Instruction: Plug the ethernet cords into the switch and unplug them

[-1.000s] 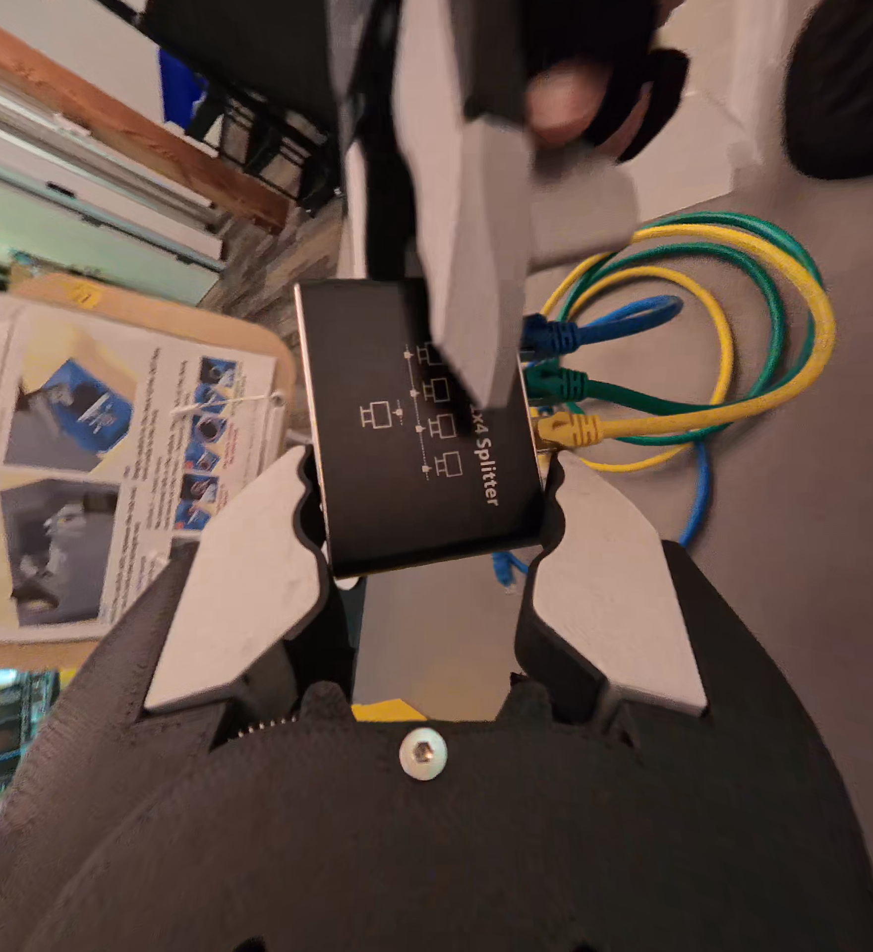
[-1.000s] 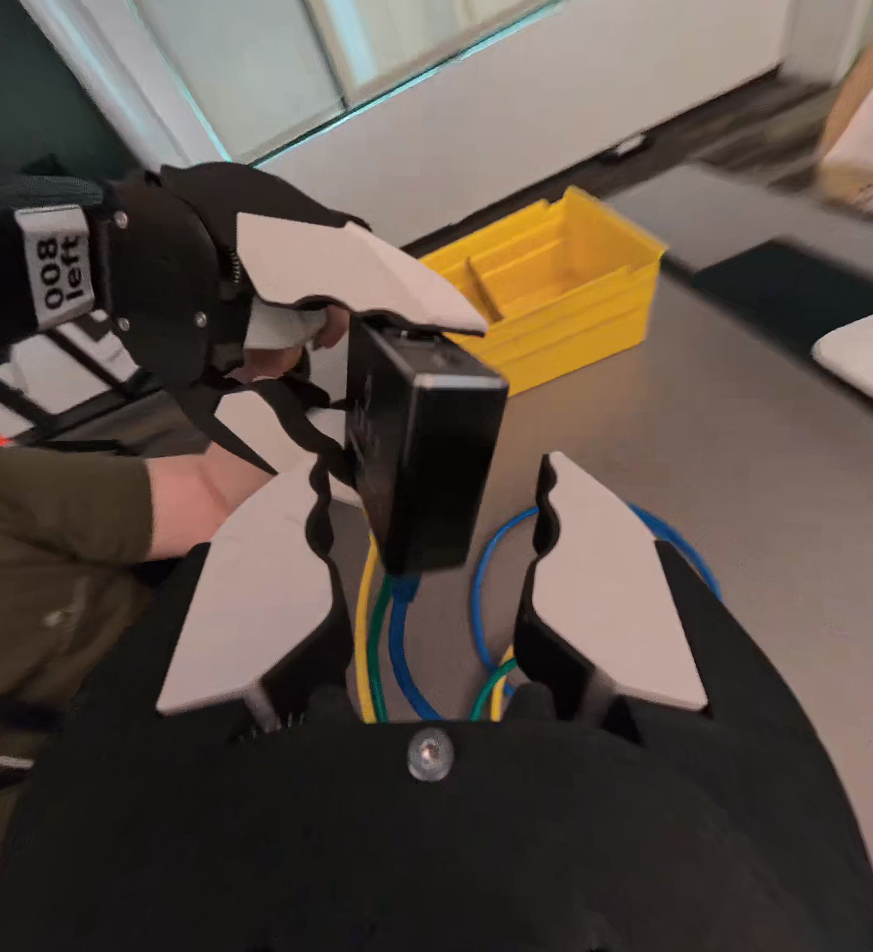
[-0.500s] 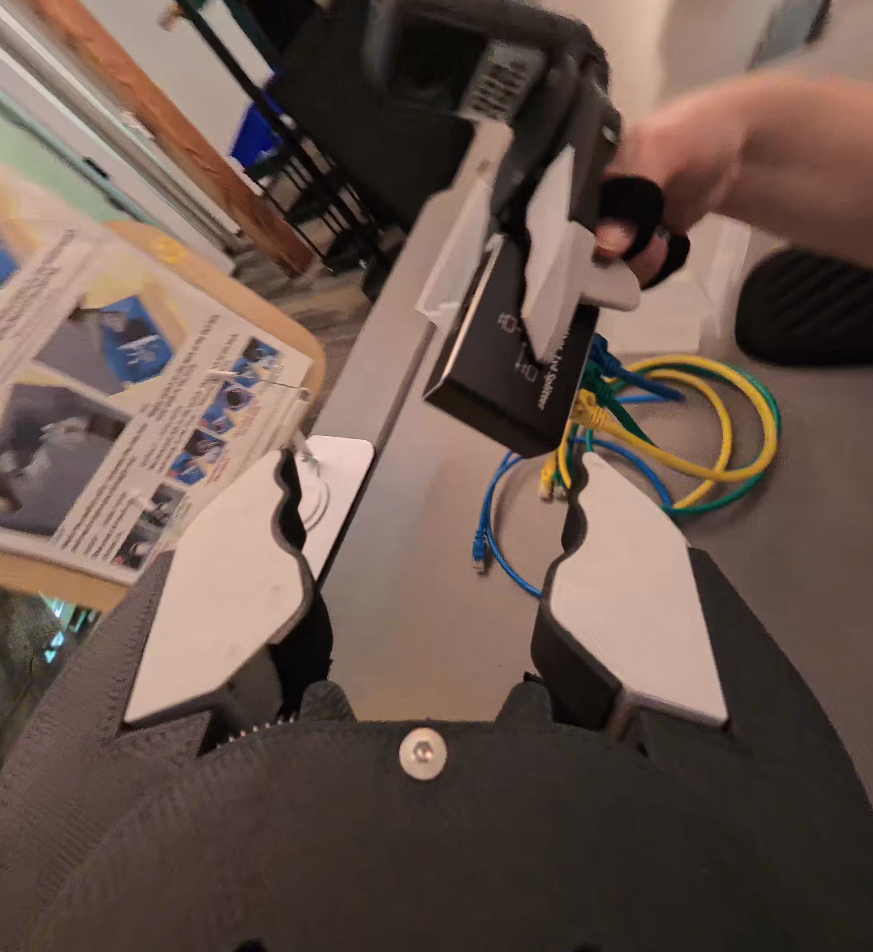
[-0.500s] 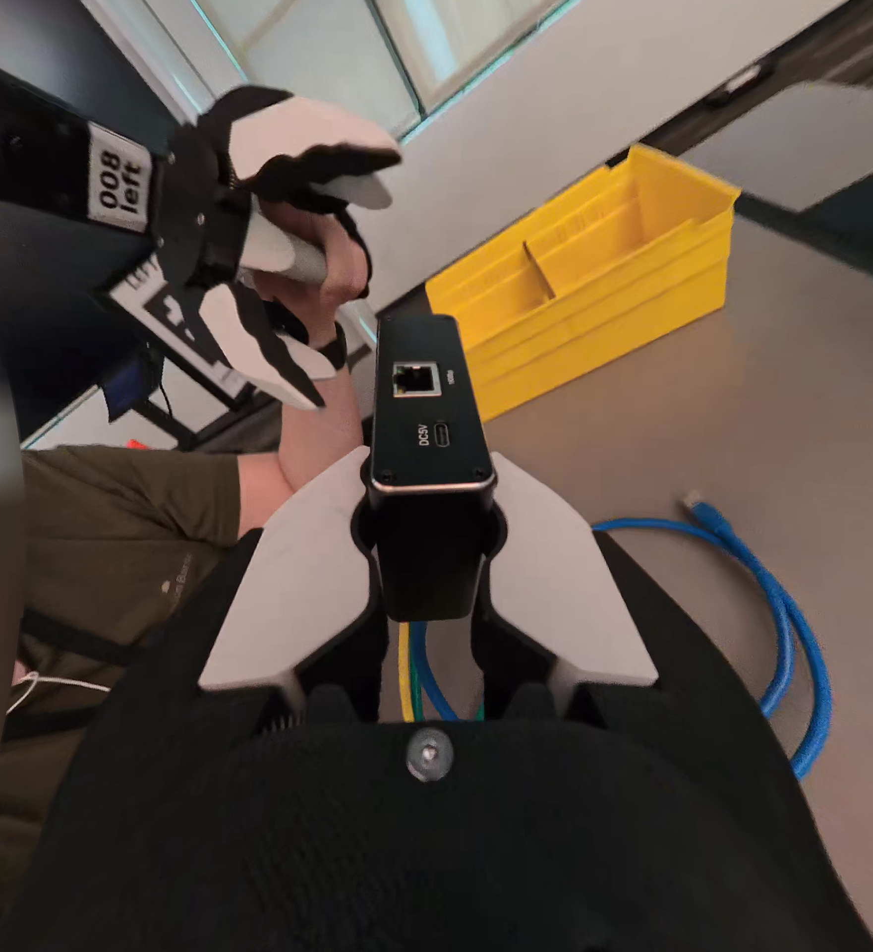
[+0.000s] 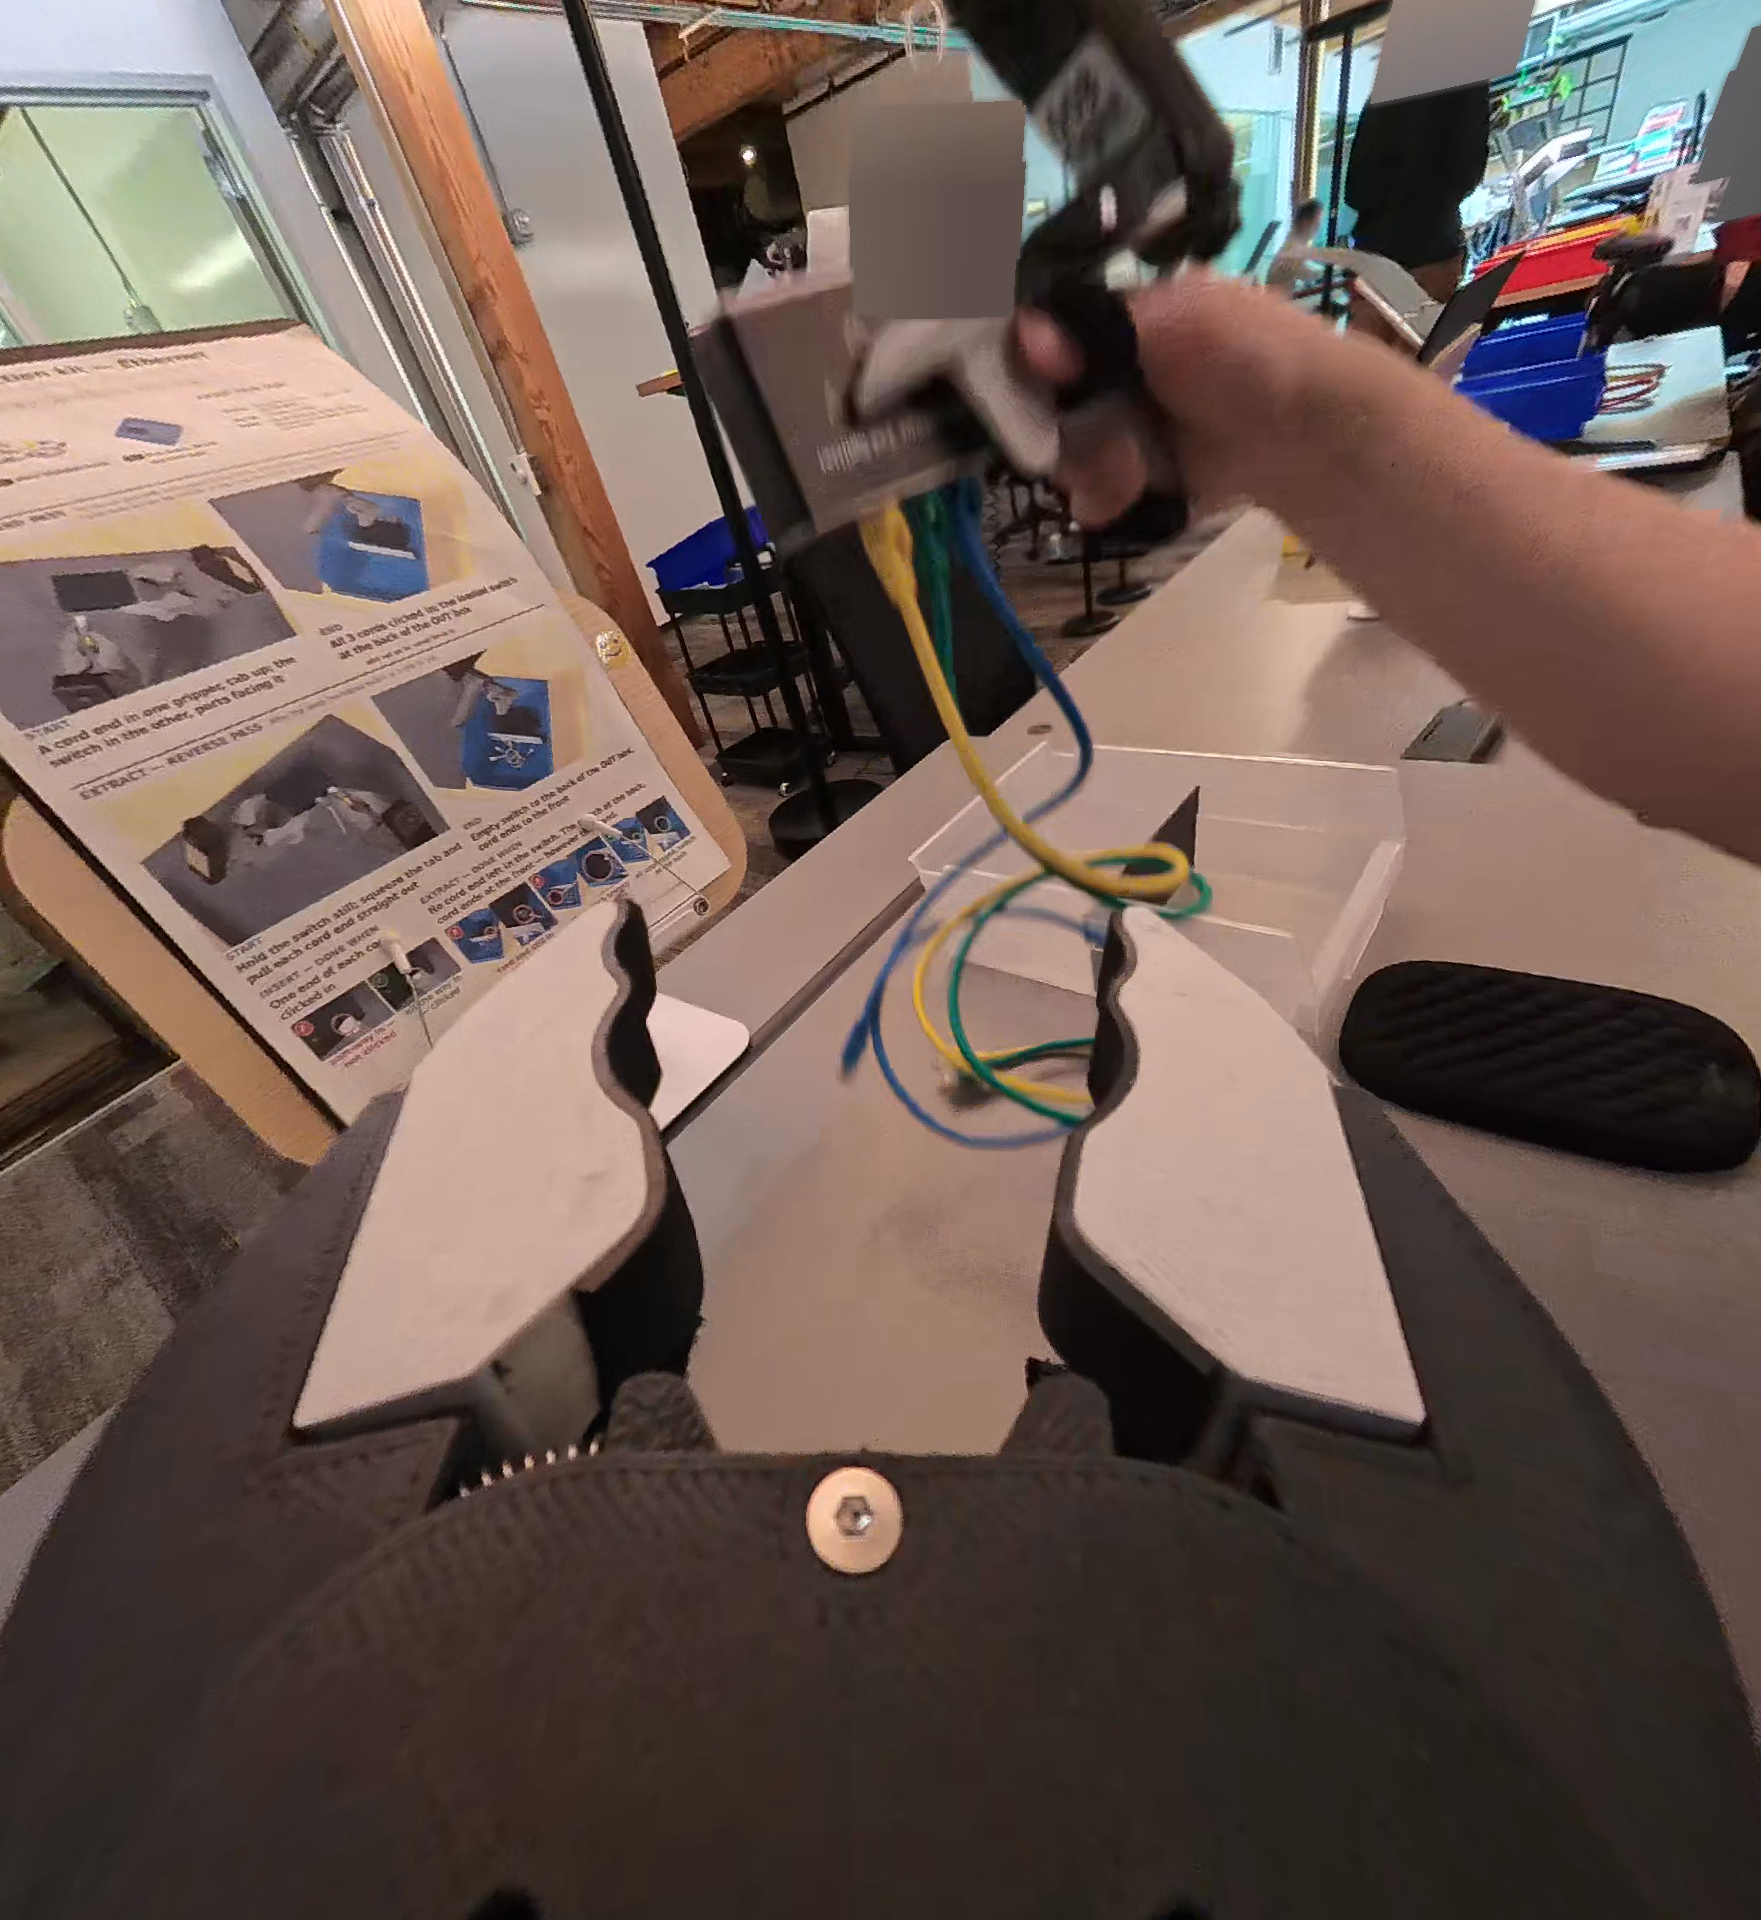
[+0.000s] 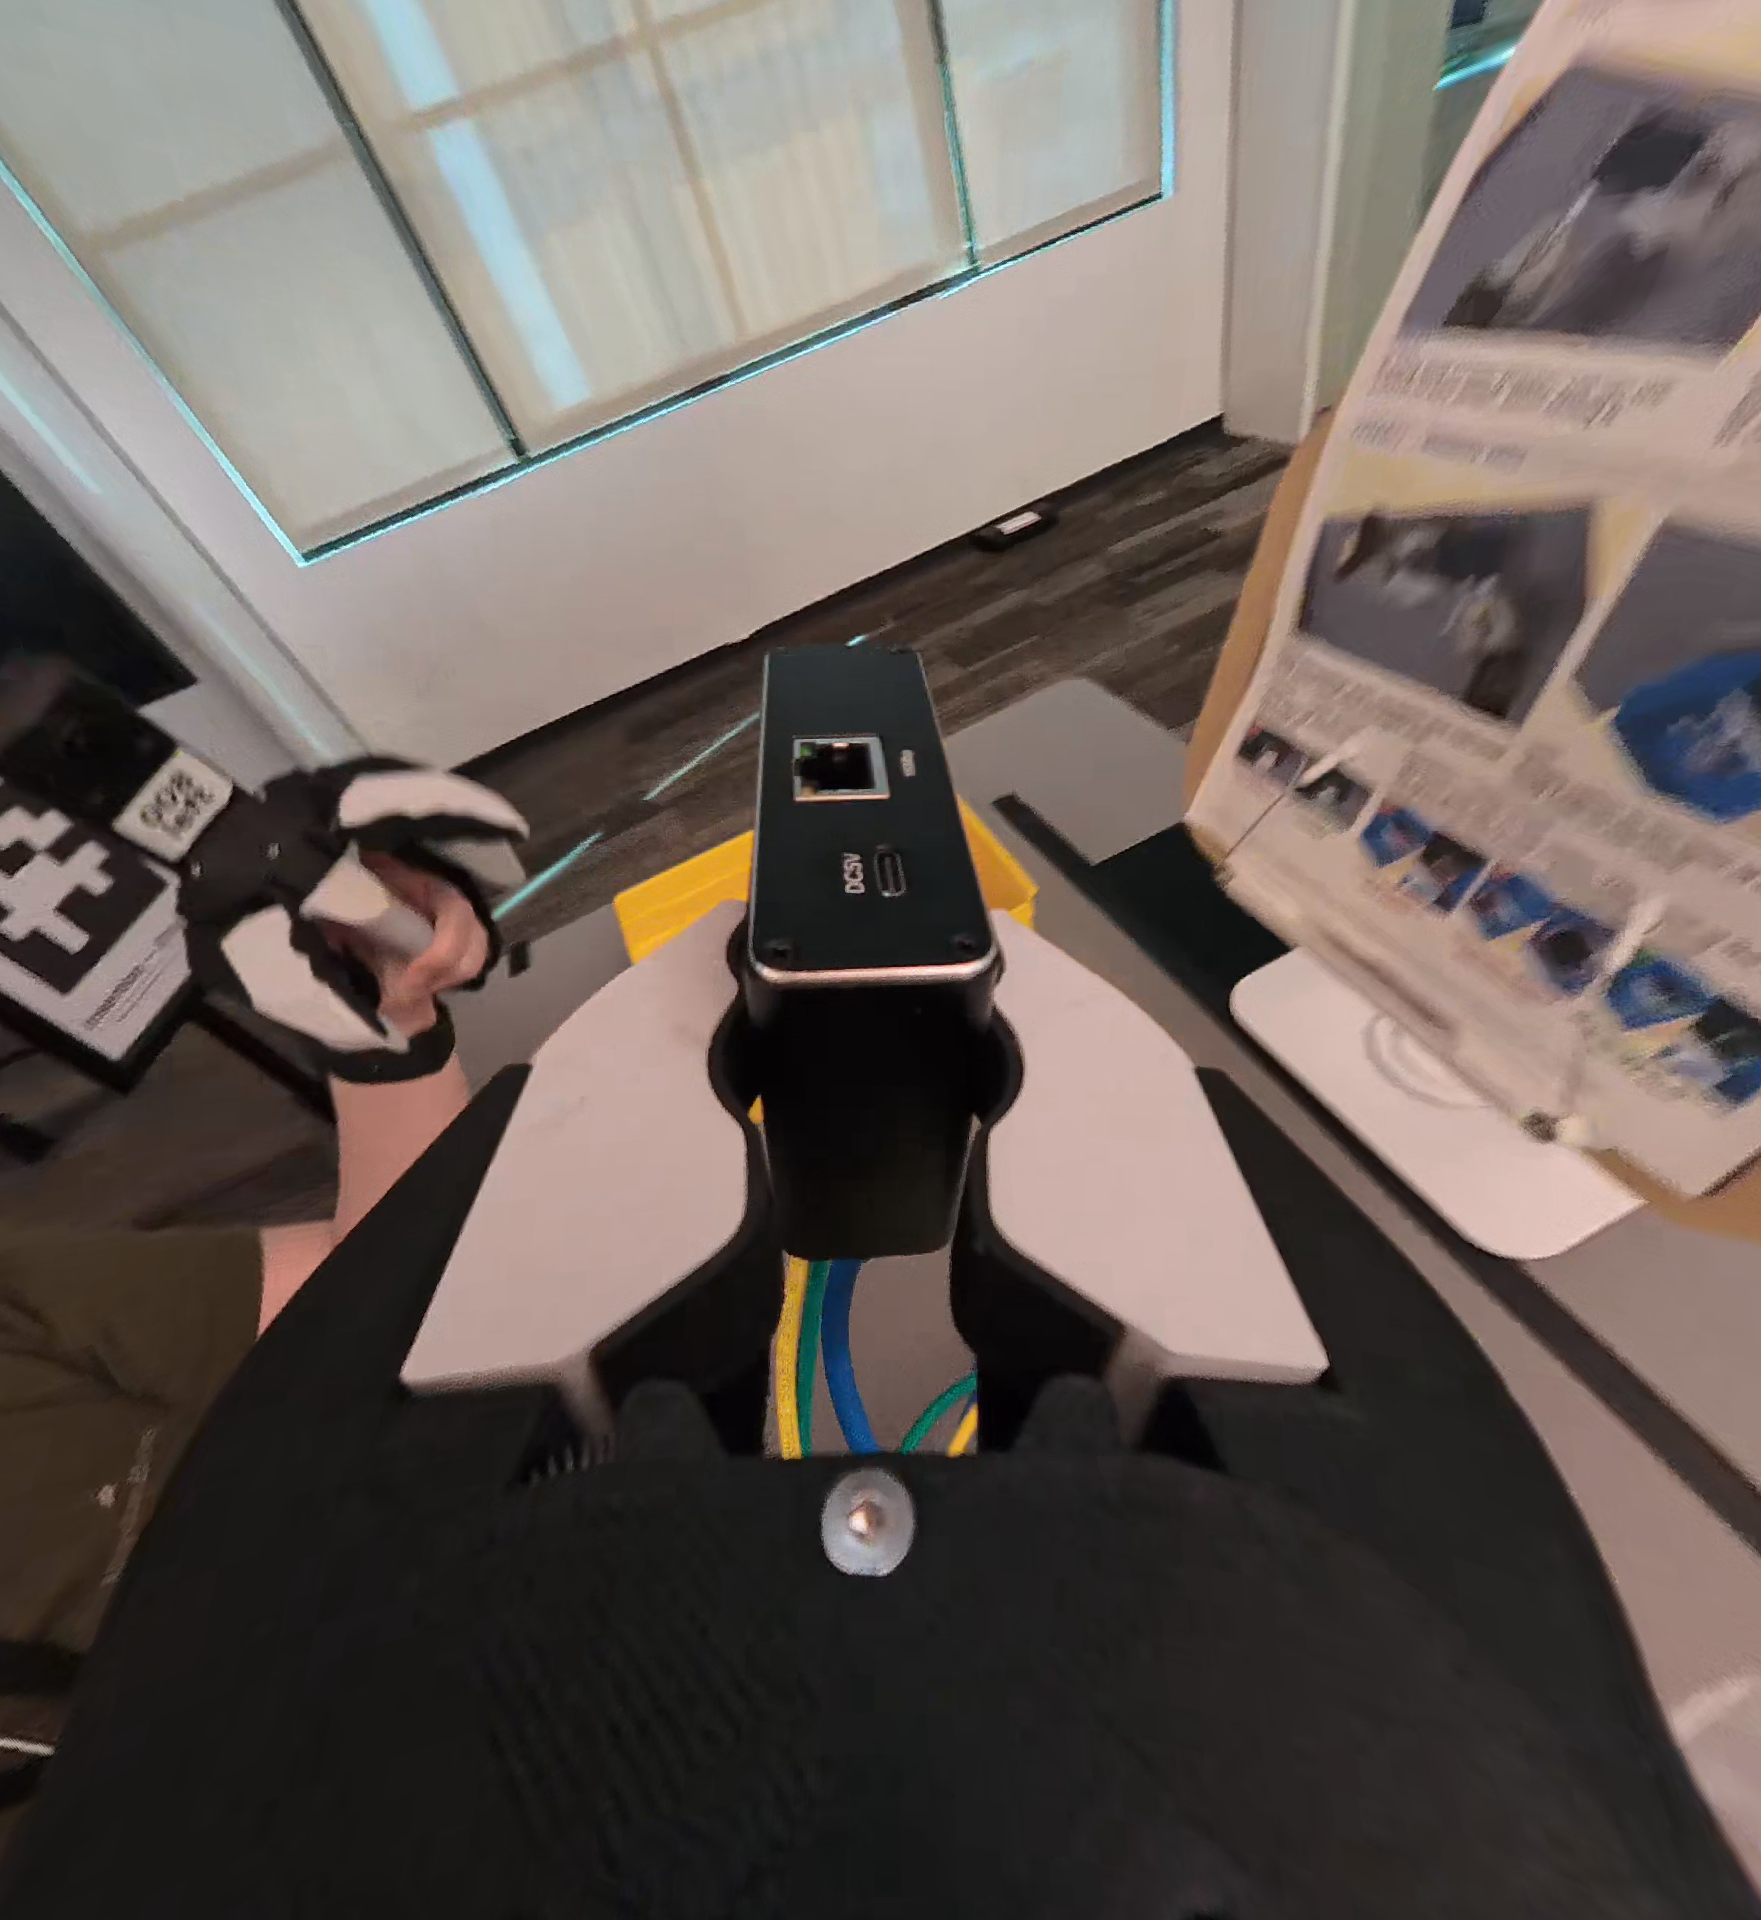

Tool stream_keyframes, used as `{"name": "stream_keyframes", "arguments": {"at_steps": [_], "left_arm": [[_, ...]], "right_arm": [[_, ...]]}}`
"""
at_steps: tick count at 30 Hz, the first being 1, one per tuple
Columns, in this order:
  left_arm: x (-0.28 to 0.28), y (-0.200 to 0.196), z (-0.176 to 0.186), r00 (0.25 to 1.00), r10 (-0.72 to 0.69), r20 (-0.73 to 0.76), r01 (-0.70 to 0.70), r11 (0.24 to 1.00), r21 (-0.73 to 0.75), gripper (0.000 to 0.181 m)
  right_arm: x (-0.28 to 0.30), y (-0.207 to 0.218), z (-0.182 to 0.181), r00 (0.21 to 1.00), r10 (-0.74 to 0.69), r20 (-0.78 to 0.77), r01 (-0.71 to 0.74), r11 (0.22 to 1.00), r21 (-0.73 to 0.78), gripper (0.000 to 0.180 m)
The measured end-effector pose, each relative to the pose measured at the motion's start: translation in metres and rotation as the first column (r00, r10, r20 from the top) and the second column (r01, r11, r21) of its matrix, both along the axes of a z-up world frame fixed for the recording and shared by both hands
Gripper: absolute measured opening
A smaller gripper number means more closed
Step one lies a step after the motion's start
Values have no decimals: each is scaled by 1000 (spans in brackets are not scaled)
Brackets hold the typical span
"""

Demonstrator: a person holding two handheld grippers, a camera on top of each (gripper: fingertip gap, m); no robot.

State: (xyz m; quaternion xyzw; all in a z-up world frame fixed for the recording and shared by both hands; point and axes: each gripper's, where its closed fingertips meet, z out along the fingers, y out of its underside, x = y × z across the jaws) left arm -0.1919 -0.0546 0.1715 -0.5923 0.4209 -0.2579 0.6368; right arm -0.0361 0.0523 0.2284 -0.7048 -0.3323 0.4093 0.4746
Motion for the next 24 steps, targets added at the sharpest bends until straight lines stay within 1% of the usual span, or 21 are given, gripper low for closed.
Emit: {"name": "stream_keyframes", "arguments": {"at_steps": [3, 6, 10, 13, 16, 20, 24], "left_arm": [[-2, 0, -2, 1000, -13, 6, 14, 1000, -22, 81], [0, 0, -4, 1000, -27, -1, 27, 999, -30, 81], [5, 0, -9, 999, -39, -31, 38, 999, -36, 81], [11, -1, -15, 997, -48, -66, 45, 998, -40, 81], [15, 1, -19, 994, -34, -99, 31, 999, -35, 81], [20, 0, -20, 993, -42, -108, 39, 999, -33, 81], [23, -1, -20, 993, -51, -107, 48, 998, -34, 81]], "right_arm": [[16, 13, 54, 996, -87, 35, 85, 994, 68, 36], [42, 28, 94, 977, -202, 73, 192, 974, 123, 36], [81, 42, 133, 950, -311, 42, 301, 941, 156, 36], [105, 49, 150, 930, -365, 27, 355, 918, 178, 36], [130, 61, 148, 891, -446, 85, 422, 882, 209, 36], [162, 80, 118, 827, -523, 205, 475, 846, 243, 36], [185, 98, 95, 782, -572, 249, 506, 815, 284, 36]]}}
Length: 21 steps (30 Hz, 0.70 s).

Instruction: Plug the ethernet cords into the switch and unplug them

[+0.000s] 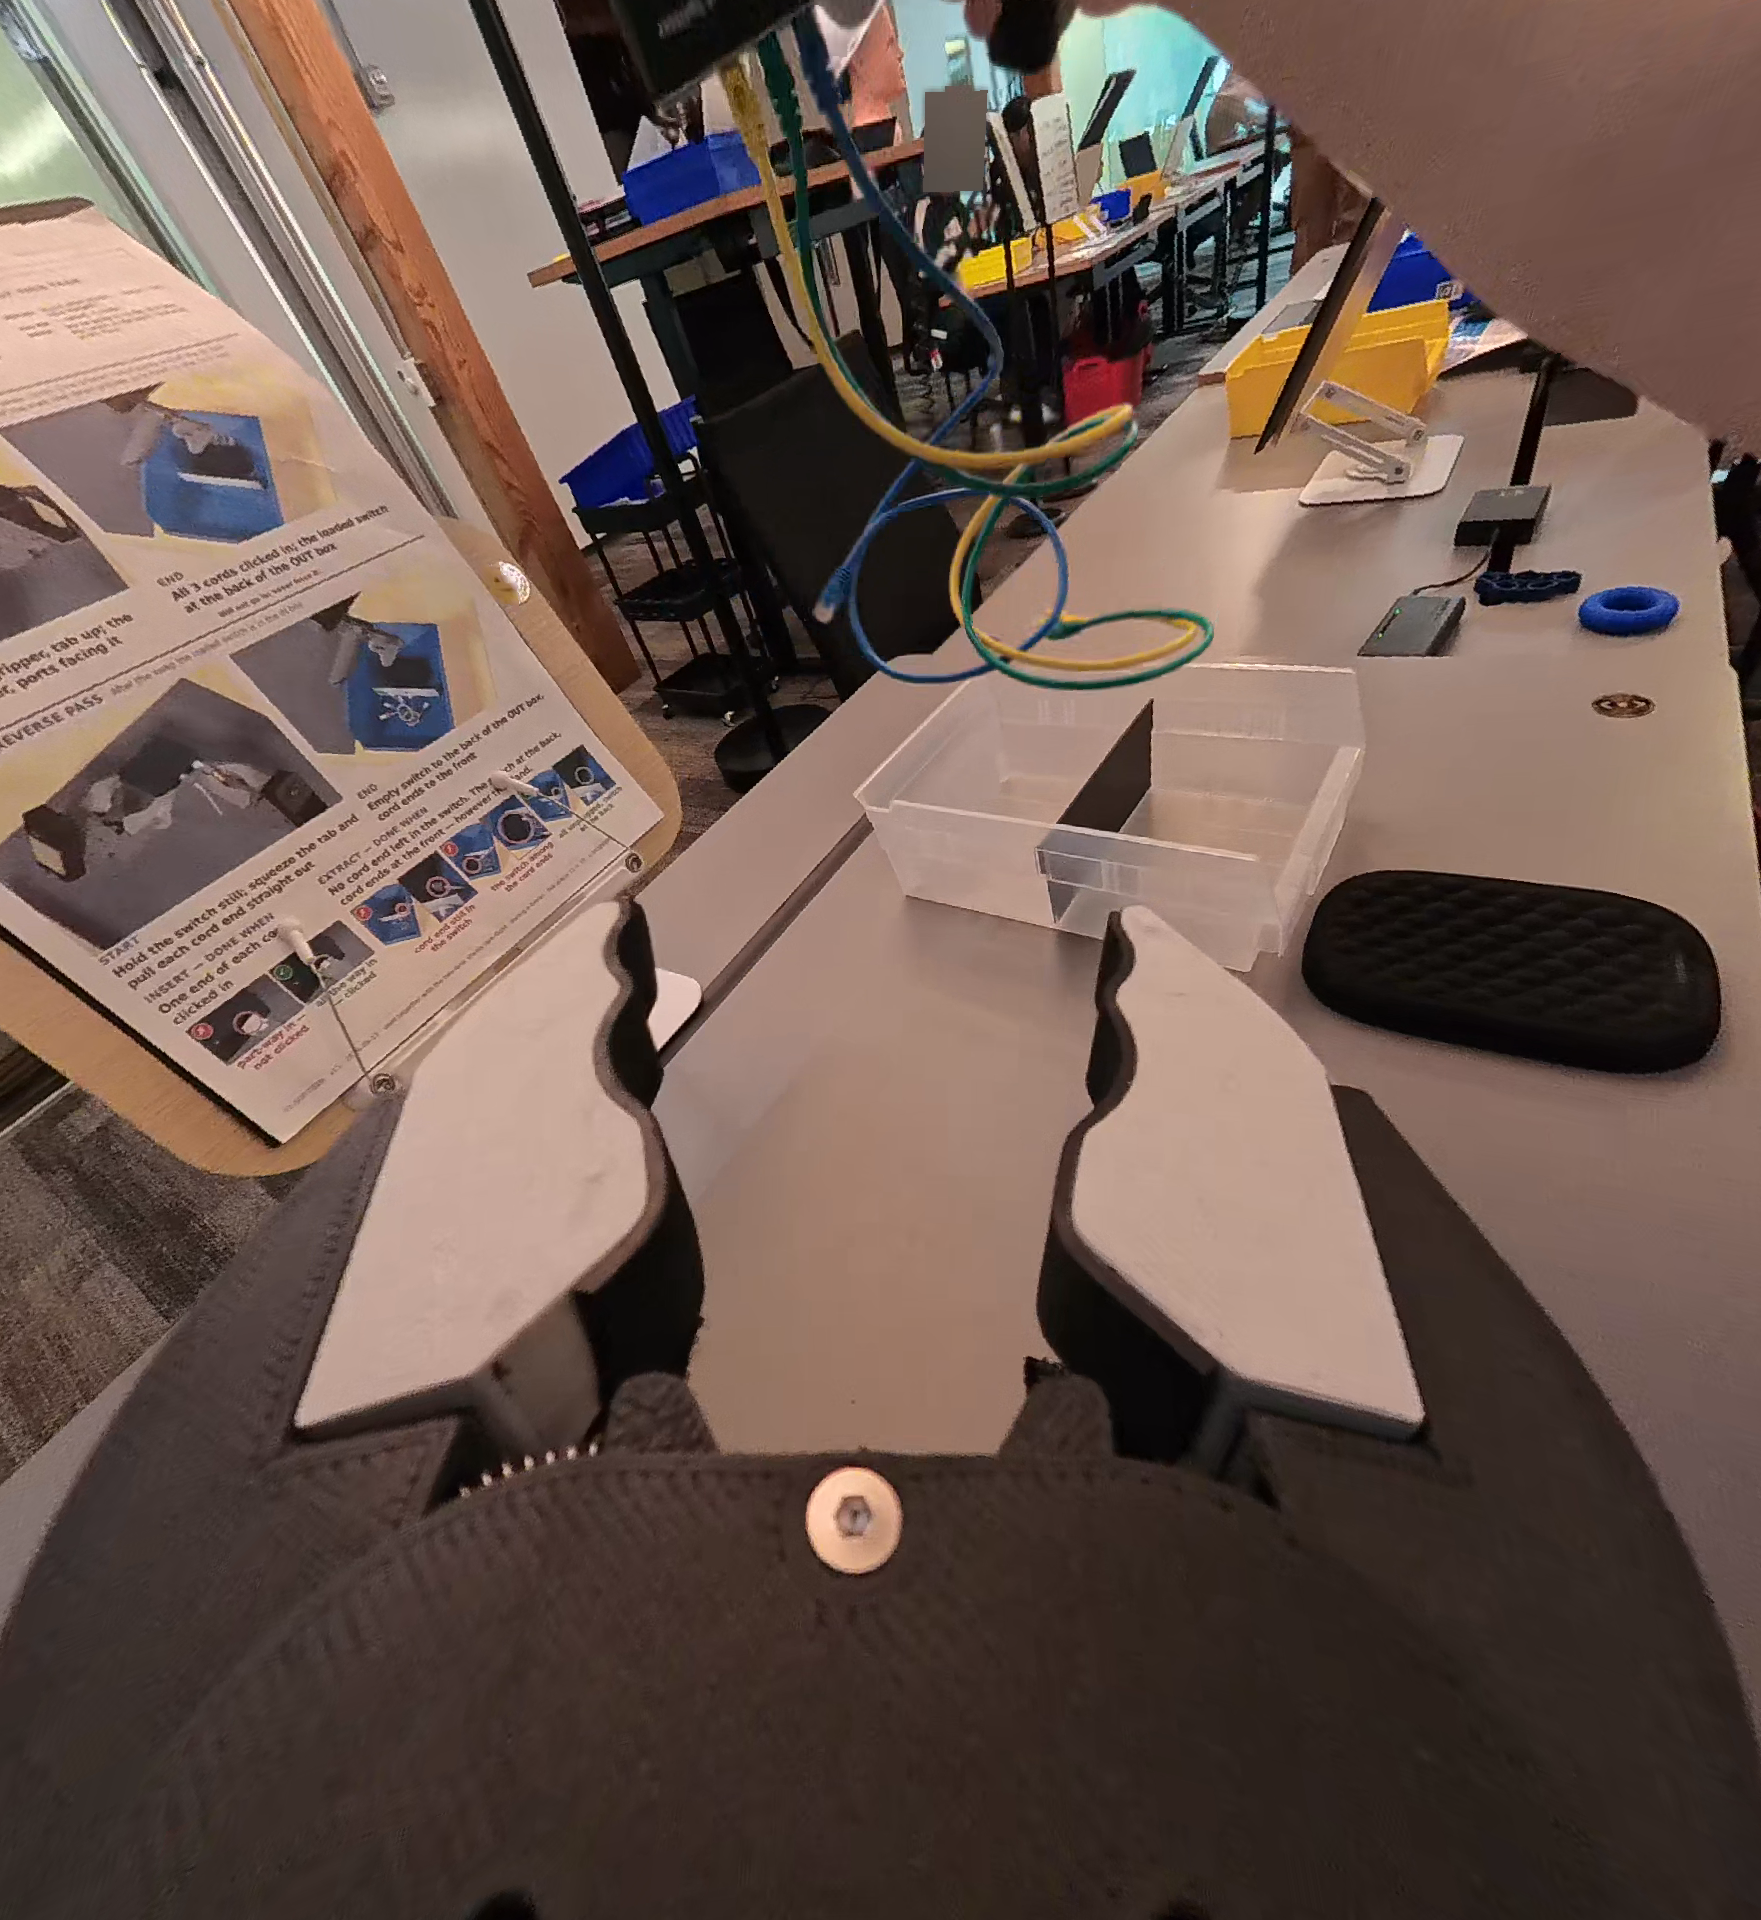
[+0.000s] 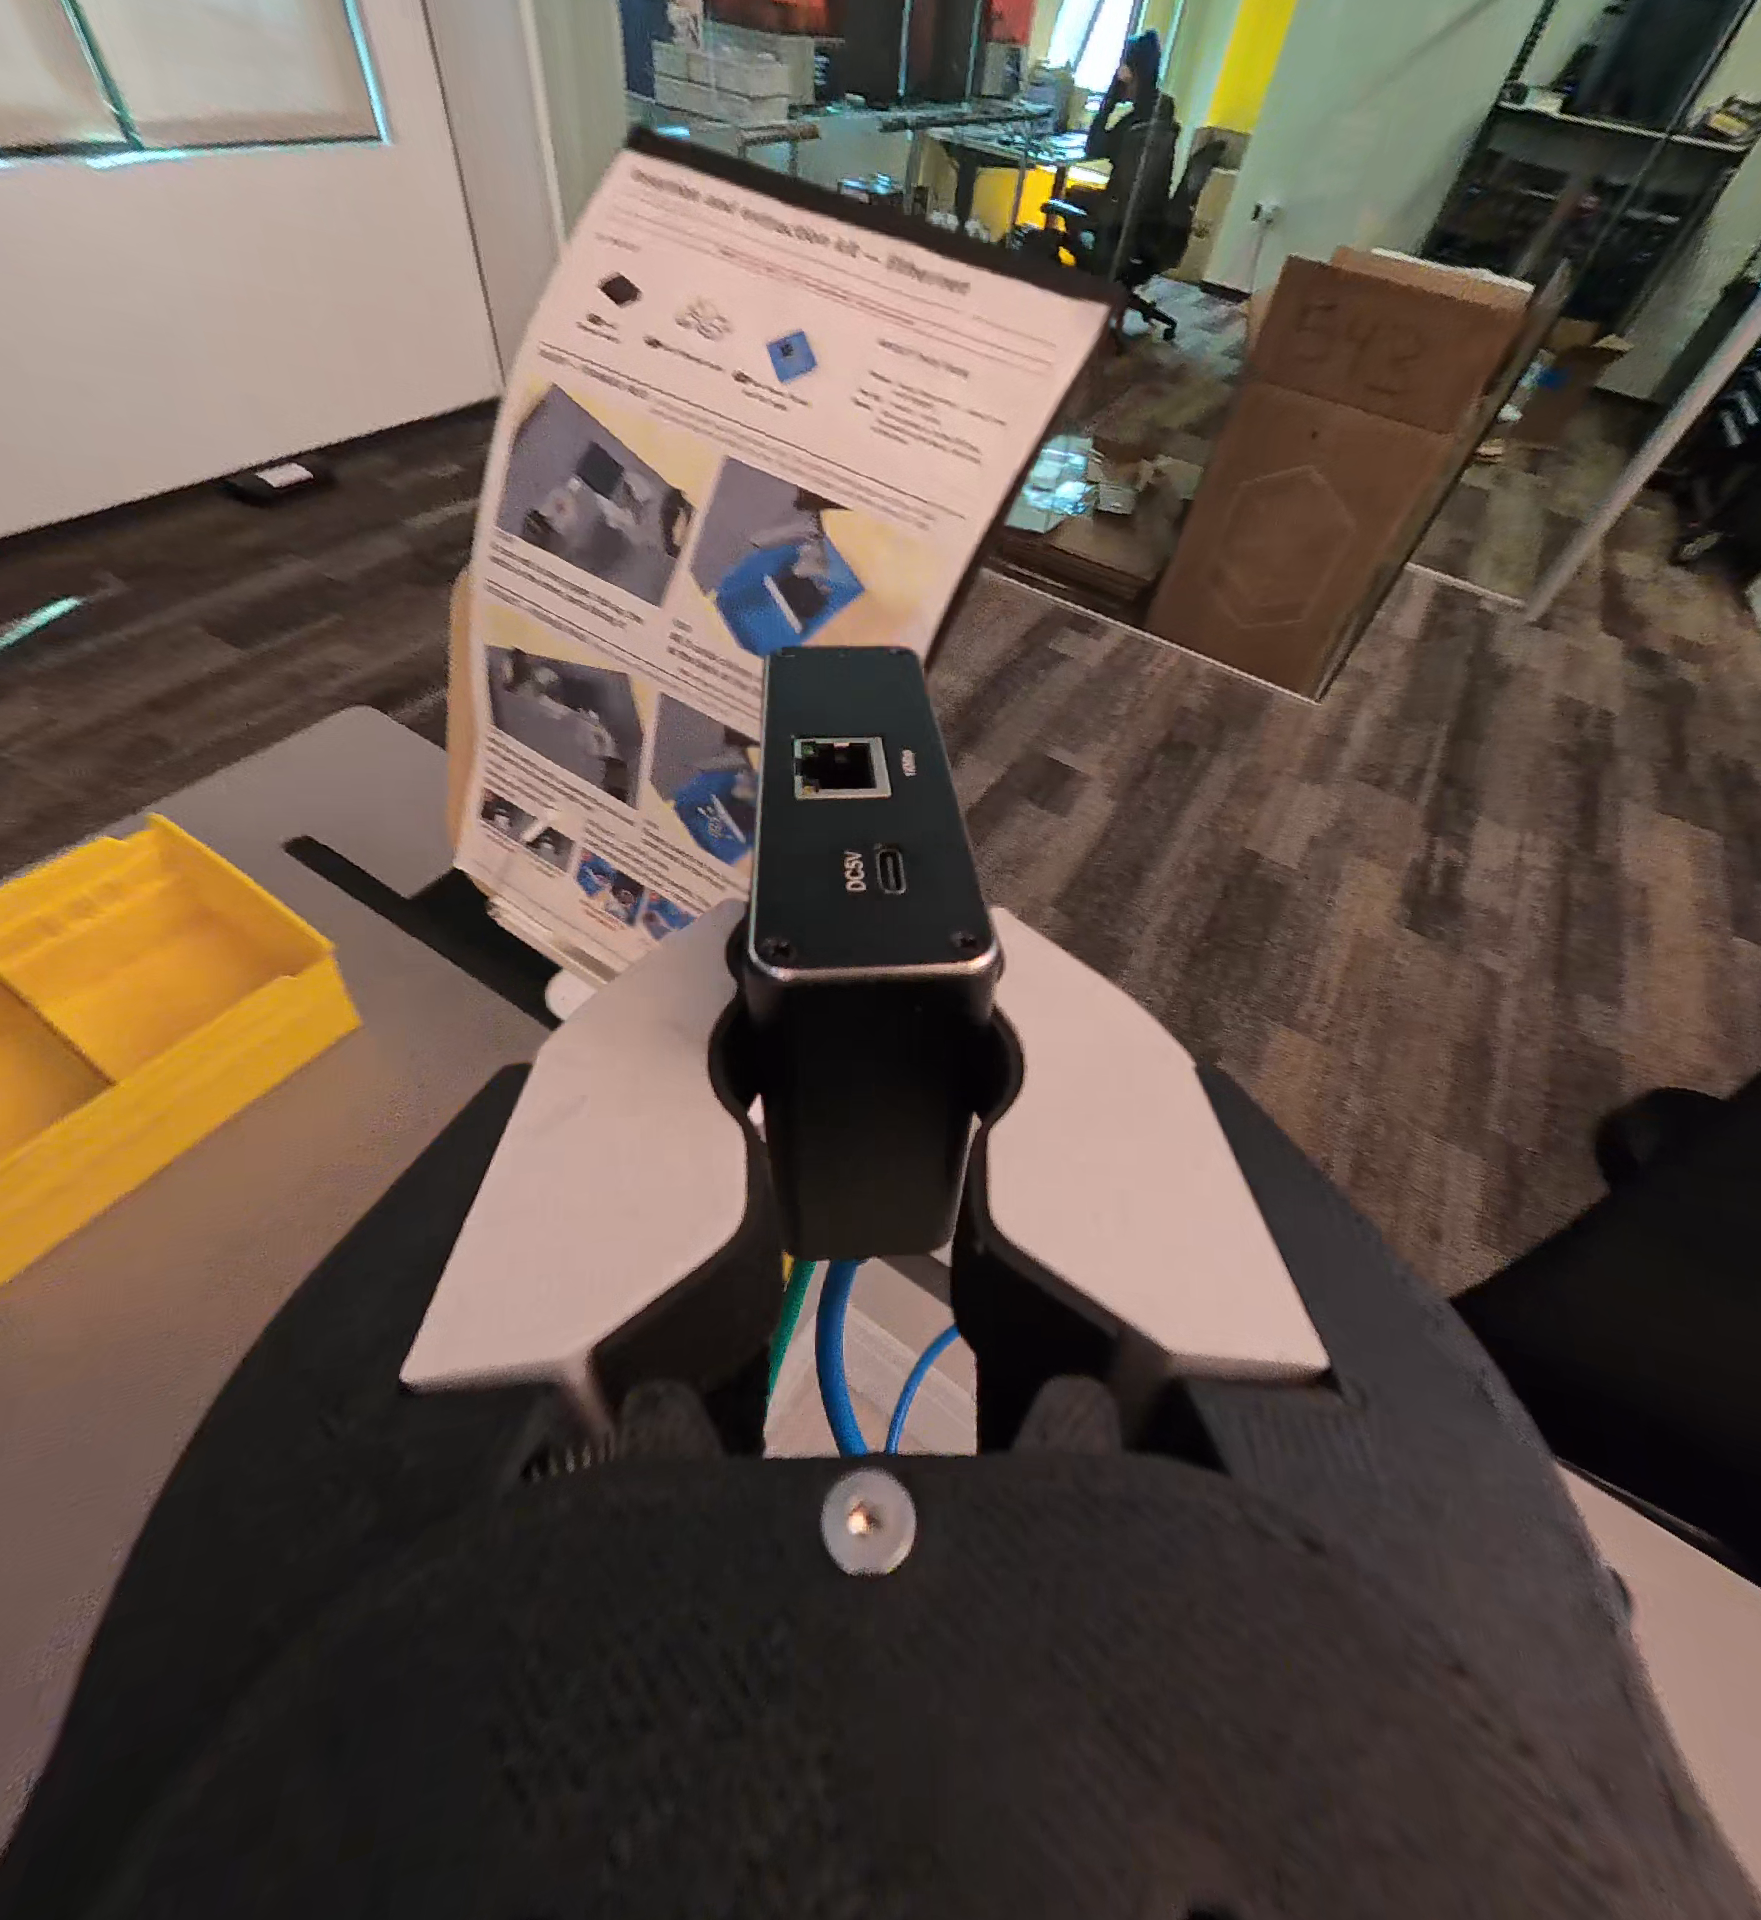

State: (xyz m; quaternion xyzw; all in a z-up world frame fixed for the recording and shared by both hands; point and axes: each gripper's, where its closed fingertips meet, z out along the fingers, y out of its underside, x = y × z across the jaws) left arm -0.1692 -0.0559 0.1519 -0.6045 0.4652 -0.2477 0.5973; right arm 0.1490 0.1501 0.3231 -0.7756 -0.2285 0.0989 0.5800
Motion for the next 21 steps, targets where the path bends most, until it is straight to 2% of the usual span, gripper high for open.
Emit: {"name": "stream_keyframes", "arguments": {"at_steps": [4, 11, 15, 18, 21], "left_arm": [[1, 2, -2, 1000, 12, -14, -12, 1000, 0, 81], [7, 8, -9, 998, 33, -49, -33, 999, -7, 81], [15, 10, -13, 997, 29, -73, -31, 999, -15, 81], [18, 11, -18, 993, 41, -107, -42, 999, -10, 82], [19, 8, -20, 991, 42, -129, -42, 999, 8, 83]], "right_arm": [[10, 10, -8, 999, -10, 32, 9, 999, 35, 36], [7, 7, 0, 999, 47, 8, -47, 987, 156, 36], [-11, -1, 22, 997, 82, 11, -82, 963, 255, 36], [-23, -4, 28, 995, 103, 0, -99, 962, 255, 36], [-27, -3, 16, 994, 106, 11, -105, 960, 258, 36]]}}
